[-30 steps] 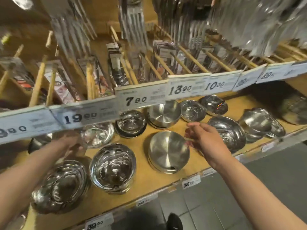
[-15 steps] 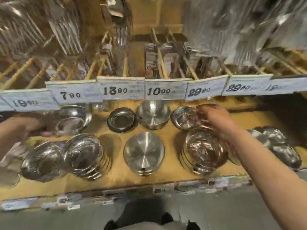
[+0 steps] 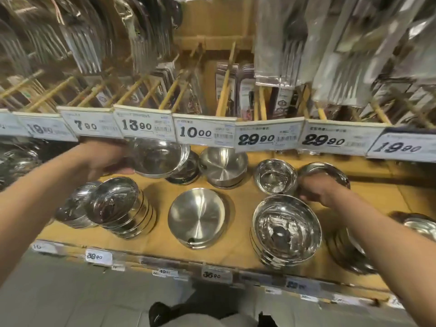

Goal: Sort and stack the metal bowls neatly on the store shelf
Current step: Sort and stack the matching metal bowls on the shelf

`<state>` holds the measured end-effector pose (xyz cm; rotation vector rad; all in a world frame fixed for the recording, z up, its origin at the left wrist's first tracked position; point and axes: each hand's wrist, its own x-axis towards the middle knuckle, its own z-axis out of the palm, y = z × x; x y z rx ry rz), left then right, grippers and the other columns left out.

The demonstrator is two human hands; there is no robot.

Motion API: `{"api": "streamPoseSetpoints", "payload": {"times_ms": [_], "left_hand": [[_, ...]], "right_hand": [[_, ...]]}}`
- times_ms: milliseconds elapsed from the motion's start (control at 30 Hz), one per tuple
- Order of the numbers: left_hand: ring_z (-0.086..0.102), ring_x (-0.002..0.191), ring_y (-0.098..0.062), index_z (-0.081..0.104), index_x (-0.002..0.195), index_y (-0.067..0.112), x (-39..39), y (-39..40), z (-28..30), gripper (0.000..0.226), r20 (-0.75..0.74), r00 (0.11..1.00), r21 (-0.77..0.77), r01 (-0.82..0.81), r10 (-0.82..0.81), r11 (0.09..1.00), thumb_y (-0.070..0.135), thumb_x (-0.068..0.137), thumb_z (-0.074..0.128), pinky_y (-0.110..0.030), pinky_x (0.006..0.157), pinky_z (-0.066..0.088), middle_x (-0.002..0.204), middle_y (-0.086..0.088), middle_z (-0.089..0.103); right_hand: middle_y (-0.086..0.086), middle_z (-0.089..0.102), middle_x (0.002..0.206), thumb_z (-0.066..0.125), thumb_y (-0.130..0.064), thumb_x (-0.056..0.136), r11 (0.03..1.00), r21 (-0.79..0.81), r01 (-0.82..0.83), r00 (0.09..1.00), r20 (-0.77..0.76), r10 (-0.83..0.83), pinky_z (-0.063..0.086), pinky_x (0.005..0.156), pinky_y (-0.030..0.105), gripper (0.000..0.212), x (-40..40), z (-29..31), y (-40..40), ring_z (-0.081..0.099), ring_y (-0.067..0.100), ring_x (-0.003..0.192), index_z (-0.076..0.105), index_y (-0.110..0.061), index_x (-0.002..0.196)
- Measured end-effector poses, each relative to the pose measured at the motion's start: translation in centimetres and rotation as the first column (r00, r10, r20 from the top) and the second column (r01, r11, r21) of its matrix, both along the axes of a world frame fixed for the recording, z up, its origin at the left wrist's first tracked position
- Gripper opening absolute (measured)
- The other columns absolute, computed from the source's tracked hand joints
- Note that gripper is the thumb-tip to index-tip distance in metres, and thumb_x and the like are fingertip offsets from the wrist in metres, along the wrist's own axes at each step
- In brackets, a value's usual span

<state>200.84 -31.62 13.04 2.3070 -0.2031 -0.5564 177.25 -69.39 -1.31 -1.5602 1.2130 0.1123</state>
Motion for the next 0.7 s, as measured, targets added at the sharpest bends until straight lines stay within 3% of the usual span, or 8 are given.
{"api": "streamPoseSetpoints", "payload": {"times_ms": [100, 167, 233, 267, 367, 533, 633, 700], "left_hand": [[0.061, 0.035, -0.006, 0.060, 0.081, 0.002, -2.3, -1.4, 0.2, 0.016, -0.019, 0.999, -0.007, -0.047, 0.046, 0.999, -0.003, 0.096, 0.057, -0.011, 0.033, 0.043, 0.056, -0.009, 0.070], [0.068, 0.044, -0.009, 0.065, 0.090, 0.004, -3.6, -1.9, -0.2, 0.012, -0.002, 0.999, -0.030, -0.036, 0.036, 0.999, -0.001, 0.097, 0.057, -0.013, 0.039, 0.048, 0.068, -0.010, 0.073], [0.075, 0.060, -0.017, 0.068, 0.097, 0.008, -4.1, -1.9, -0.8, 0.010, -0.010, 0.999, -0.056, -0.036, 0.035, 0.998, 0.002, 0.098, 0.060, -0.020, 0.049, 0.057, 0.086, -0.016, 0.076], [0.076, 0.064, -0.020, 0.068, 0.098, 0.008, -4.4, -2.0, -0.9, 0.010, -0.019, 0.999, -0.066, -0.041, 0.040, 0.997, 0.003, 0.098, 0.060, -0.023, 0.051, 0.058, 0.087, -0.016, 0.077], [0.077, 0.068, -0.020, 0.067, 0.098, 0.005, -5.0, -2.3, -1.6, 0.010, -0.081, 0.995, -0.114, -0.067, 0.058, 0.991, 0.002, 0.099, 0.057, -0.025, 0.054, 0.060, 0.089, -0.016, 0.077], [0.077, 0.072, -0.025, 0.062, 0.104, 0.006, -6.1, -3.1, -2.0, 0.008, -0.161, 0.984, -0.167, -0.099, 0.072, 0.981, 0.002, 0.099, 0.057, -0.028, 0.056, 0.062, 0.080, -0.015, 0.078], [0.077, 0.072, -0.027, 0.062, 0.103, 0.004, -6.7, -3.4, -2.2, 0.010, -0.174, 0.984, -0.166, -0.069, 0.039, 0.984, -0.002, 0.096, 0.059, -0.030, 0.058, 0.062, 0.078, -0.016, 0.078], [0.077, 0.070, -0.026, 0.062, 0.102, 0.003, -6.9, -3.4, -2.5, 0.010, -0.174, 0.984, -0.159, -0.064, 0.036, 0.985, -0.004, 0.095, 0.059, -0.030, 0.058, 0.062, 0.076, -0.017, 0.077]], "right_hand": [[0.015, 0.064, 0.080, 0.060, -0.009, 0.097, 0.999, -0.030, 0.022, 1.000, -0.005, -0.022, 0.051, 0.039, 0.020, 0.025, 0.6, -1.5, -0.6, 0.058, 0.017, 0.055, 0.057, 0.005, 0.118], [0.008, 0.058, 0.082, 0.060, -0.010, 0.097, 0.996, -0.084, 0.008, 1.000, -0.006, -0.009, 0.053, 0.049, 0.022, 0.025, 0.9, -2.1, -0.8, 0.055, 0.014, 0.062, 0.059, 0.004, 0.118], [0.007, 0.059, 0.087, 0.059, -0.019, 0.099, 0.964, -0.243, -0.109, 0.990, -0.117, 0.082, 0.052, 0.060, 0.025, 0.013, 1.3, -2.5, -0.9, 0.054, 0.013, 0.068, 0.062, -0.006, 0.097], [0.008, 0.063, 0.092, 0.059, -0.026, 0.100, 0.925, -0.323, -0.198, 0.969, -0.207, 0.136, 0.054, 0.066, 0.027, 0.020, 1.4, -2.5, -0.8, 0.059, 0.016, 0.075, 0.062, -0.008, 0.093], [0.014, 0.068, 0.106, 0.053, -0.034, 0.101, 0.824, -0.431, -0.368, 0.901, -0.384, 0.202, 0.056, 0.090, 0.036, 0.036, 1.7, -2.2, -0.4, 0.066, 0.026, 0.100, 0.063, -0.001, 0.110], [0.017, 0.066, 0.117, 0.049, -0.036, 0.102, 0.763, -0.453, -0.462, 0.851, -0.469, 0.236, 0.054, 0.086, 0.032, 0.046, 2.2, -2.1, 0.4, 0.065, 0.027, 0.104, 0.058, 0.004, 0.123], [0.010, 0.062, 0.100, 0.055, -0.040, 0.100, 0.786, -0.465, -0.408, 0.876, -0.441, 0.193, 0.049, 0.067, 0.025, 0.046, 2.0, -2.2, 0.8, 0.058, 0.019, 0.084, 0.062, 0.002, 0.115], [0.007, 0.057, 0.092, 0.062, -0.040, 0.096, 0.827, -0.448, -0.339, 0.904, -0.399, 0.154, 0.049, 0.064, 0.022, 0.044, 1.9, -2.5, 0.8, 0.057, 0.017, 0.080, 0.062, 0.002, 0.111]]}}
